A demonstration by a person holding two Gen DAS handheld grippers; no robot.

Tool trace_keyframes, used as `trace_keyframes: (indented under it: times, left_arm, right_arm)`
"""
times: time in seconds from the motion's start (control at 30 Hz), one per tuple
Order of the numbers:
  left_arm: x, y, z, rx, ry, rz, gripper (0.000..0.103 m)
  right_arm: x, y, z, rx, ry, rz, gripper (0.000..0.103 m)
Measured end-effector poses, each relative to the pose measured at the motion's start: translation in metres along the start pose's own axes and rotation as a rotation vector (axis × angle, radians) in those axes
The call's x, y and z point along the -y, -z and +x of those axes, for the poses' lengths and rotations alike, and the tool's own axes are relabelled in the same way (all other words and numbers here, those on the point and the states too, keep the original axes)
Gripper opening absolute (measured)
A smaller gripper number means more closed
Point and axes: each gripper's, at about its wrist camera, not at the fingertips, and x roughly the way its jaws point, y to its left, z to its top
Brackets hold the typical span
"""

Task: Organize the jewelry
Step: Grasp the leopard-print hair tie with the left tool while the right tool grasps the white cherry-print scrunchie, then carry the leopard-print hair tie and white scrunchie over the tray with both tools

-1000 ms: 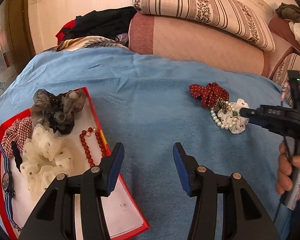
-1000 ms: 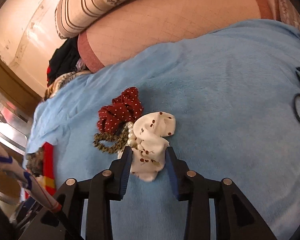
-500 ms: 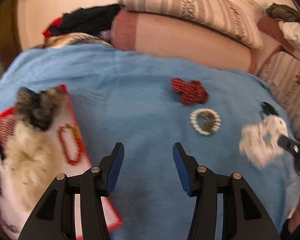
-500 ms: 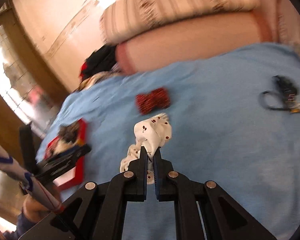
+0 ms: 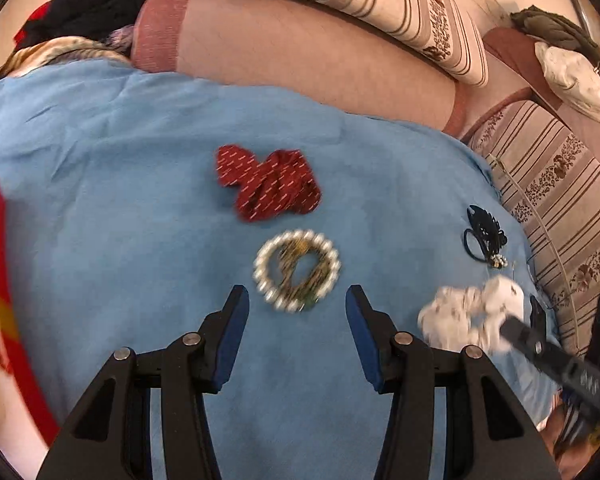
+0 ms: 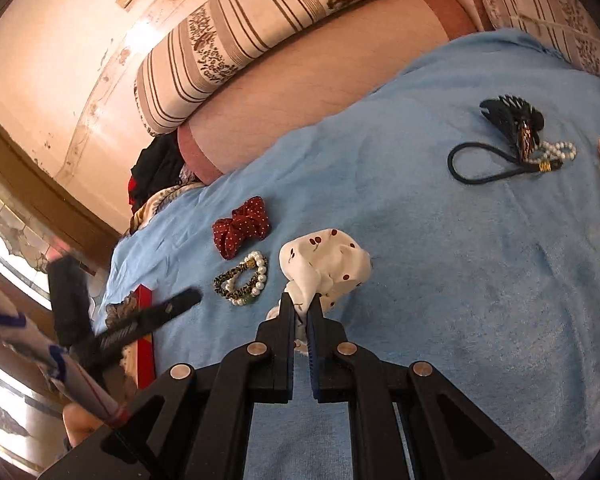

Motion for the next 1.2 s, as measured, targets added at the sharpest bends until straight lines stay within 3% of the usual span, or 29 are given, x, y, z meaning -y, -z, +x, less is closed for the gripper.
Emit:
trace_keyframes:
  times: [0.13,0.17,0.23,0.43,0.83,1.0,1.2]
  left_arm:
    - [0.009,-0.010,0.028,-0.055,-0.057,0.003,0.044]
    - [0.008,-0.011,0.035,-0.067,-0.060,-0.002,0.037]
    - [0.009,-0.010,0.045,-0.080,-0.064,-0.001,0.006]
    - [0.021,0.006,0.021,0.021,-0.091,0.047,0.005]
    - [0.004,0.071,-0.085,0.141,-0.092,0.030,0.005]
    - [0.000,0.103,-0.119,0.243,-0.235,0.038,0.005]
    - [-0.006,0.115,-0.115,0.285,-0.326,0.039,0.006]
  right_arm:
    - [0.001,-0.002,0.001,-0.003,-0.012,-0.013,0.007]
    - [0.002,-0.003,0.001,-0.005,-0.018,-0.012,0.007]
    - [0.003,-0.004,0.002,-0.007,-0.021,-0.013,0.007]
    - [0.003,-0.005,-0.001,-0.004,-0.033,-0.019,0.007]
    - [-0.038,0.016,0.004,-0.047,-0.094,-0.153,0.007]
    - [-0.062,0.035,0.007,-0.060,-0.116,-0.239,0.007]
    - [-0.085,0.054,0.014,-0.060,-0.101,-0.342,0.007]
